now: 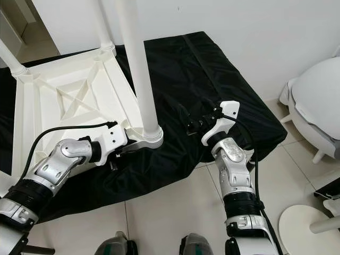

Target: Building children table

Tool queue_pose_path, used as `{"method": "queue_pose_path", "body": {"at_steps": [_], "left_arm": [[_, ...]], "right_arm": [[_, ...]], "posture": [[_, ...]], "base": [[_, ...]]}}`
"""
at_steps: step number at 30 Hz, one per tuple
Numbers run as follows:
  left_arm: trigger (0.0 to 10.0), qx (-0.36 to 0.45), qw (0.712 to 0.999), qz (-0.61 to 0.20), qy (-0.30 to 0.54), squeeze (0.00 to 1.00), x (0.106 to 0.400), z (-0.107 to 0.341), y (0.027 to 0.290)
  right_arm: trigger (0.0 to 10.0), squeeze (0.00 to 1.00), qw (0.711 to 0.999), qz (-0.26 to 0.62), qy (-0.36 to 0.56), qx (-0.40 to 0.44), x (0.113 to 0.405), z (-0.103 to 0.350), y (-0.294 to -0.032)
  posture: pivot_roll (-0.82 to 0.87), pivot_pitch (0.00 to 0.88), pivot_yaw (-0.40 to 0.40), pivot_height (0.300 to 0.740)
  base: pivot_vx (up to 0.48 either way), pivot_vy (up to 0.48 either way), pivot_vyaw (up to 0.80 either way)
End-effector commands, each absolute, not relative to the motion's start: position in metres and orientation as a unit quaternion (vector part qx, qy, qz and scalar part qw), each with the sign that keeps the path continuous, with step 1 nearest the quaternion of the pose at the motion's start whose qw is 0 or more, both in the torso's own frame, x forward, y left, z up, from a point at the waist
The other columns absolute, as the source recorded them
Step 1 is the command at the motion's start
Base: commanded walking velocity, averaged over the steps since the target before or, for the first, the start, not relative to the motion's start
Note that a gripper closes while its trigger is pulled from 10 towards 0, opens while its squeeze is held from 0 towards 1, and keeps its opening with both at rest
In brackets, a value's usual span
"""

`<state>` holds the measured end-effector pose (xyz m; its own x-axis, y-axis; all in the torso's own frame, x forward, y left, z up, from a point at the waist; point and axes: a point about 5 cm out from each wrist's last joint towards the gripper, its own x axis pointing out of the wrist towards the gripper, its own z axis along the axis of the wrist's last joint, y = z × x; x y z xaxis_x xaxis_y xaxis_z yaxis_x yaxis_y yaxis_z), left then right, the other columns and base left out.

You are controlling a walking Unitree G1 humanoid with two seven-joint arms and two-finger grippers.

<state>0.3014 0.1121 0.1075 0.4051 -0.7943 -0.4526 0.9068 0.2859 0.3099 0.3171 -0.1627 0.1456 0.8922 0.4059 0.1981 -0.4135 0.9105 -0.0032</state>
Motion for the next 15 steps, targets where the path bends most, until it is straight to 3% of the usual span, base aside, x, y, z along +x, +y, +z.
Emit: {"method": "queue_pose_path", "body": {"at_steps": [1, 2, 4, 5, 6, 7, 15], "left_arm": [[10.0, 0.274, 0.769, -0.561, 0.139, 0.0, 0.296, 0.096, 0.118], [6.9, 0.273, 0.767, -0.564, 0.138, 0.0, 0.295, 0.097, 0.117], [6.9, 0.271, 0.767, -0.565, 0.138, 0.0, 0.295, 0.097, 0.117], [2.1, 0.271, 0.764, -0.57, 0.136, 0.0, 0.294, 0.098, 0.116], [2.1, 0.271, 0.761, -0.574, 0.134, 0.0, 0.294, 0.098, 0.115], [0.0, 0.271, 0.759, -0.577, 0.13, 0.0, 0.294, 0.098, 0.114], [0.0, 0.279, 0.736, -0.605, 0.117, 0.0, 0.288, 0.099, 0.105]], "right_arm": [[10.0, 0.0, 0.972, 0.216, -0.095, 0.018, 0.317, 0.145, -0.16], [10.0, 0.0, 0.972, 0.217, -0.094, 0.018, 0.316, 0.145, -0.16], [10.0, 0.0, 0.971, 0.217, -0.094, 0.018, 0.316, 0.145, -0.159], [10.0, 0.0, 0.971, 0.217, -0.094, 0.018, 0.316, 0.145, -0.159], [10.0, 0.0, 0.971, 0.218, -0.094, 0.018, 0.316, 0.145, -0.159], [10.0, 0.0, 0.971, 0.218, -0.094, 0.018, 0.317, 0.145, -0.159], [10.0, 0.0, 0.971, 0.218, -0.097, 0.017, 0.318, 0.147, -0.159]], "posture": [[-0.09, 0.007, 0.108, 0.74], [-0.09, 0.007, 0.107, 0.74], [-0.09, 0.006, 0.107, 0.74], [-0.09, 0.005, 0.107, 0.74], [-0.09, 0.005, 0.107, 0.74], [-0.09, 0.005, 0.108, 0.74], [-0.1, 0.0, 0.113, 0.74]], "base": [[0.0, 0.0, 0.0], [0.0, 0.0, 0.0], [0.0, 0.0, 0.0], [0.0, 0.0, 0.0], [0.0, 0.0, 0.0], [0.0, 0.0, 0.0], [0.0, 0.0, 0.0]]}}
